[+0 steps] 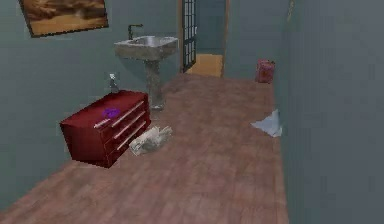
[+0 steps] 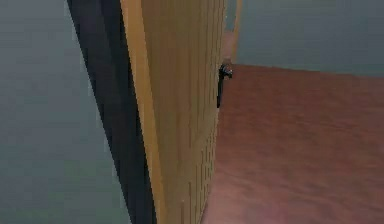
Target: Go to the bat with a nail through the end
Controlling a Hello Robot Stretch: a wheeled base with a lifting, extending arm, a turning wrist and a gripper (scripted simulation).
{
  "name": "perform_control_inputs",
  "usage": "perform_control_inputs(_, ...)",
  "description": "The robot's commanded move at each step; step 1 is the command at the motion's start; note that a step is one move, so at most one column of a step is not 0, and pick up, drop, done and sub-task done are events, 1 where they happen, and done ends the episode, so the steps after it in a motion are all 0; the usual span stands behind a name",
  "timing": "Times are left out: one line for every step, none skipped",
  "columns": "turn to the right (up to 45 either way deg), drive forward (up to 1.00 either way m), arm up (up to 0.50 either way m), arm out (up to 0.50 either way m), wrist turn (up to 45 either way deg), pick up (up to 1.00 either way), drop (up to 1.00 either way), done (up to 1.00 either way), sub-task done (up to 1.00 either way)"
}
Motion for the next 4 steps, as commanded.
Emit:
perform_control_inputs(0.0, 1.0, 0.0, 0.0, 0.0, 0.0, 0.0, 0.0, 0.0)
perform_control_inputs(0.0, 1.0, 0.0, 0.0, 0.0, 0.0, 0.0, 0.0, 0.0)
perform_control_inputs(0.0, 1.0, 0.0, 0.0, 0.0, 0.0, 0.0, 0.0, 0.0)
perform_control_inputs(0.0, 1.0, 0.0, 0.0, 0.0, 0.0, 0.0, 0.0, 0.0)
